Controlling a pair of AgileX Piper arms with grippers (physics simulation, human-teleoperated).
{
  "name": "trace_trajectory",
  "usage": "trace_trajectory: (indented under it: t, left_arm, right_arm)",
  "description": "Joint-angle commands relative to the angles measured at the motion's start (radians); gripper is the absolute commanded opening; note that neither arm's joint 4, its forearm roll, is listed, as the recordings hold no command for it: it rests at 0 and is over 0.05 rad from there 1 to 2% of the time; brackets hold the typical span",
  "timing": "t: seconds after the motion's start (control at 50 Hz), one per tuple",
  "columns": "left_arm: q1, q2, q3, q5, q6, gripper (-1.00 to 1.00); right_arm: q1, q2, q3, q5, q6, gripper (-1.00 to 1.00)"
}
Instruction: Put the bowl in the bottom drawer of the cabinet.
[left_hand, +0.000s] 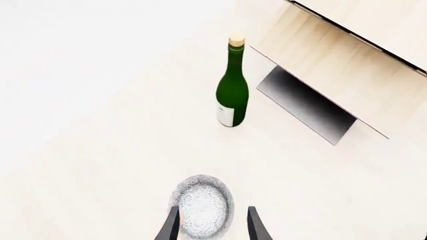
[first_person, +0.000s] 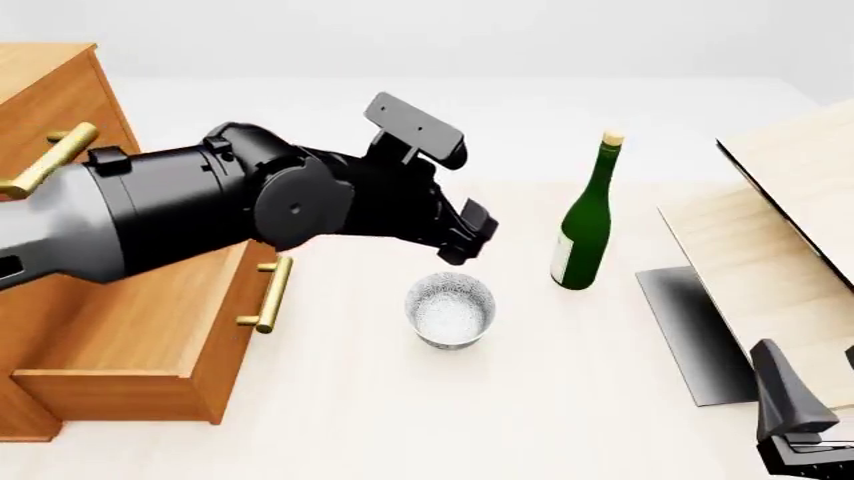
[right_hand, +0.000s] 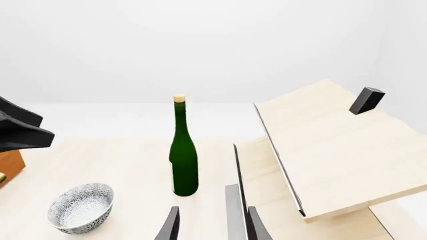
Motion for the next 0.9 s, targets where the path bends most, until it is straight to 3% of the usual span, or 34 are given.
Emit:
trace_trajectory:
  t: [0.02, 0.9]
  left_arm:
    - [-0.003, 0.057, -0.025, -0.009, -0.010, 1.00]
    - [-0.066, 0.231, -0.090, -0.009, -0.092, 1.00]
  right_arm:
    - [0.000, 0.000, 0.000, 0.000, 0.000, 1.00]
    - [0.000, 0.000, 0.000, 0.000, 0.000, 1.00]
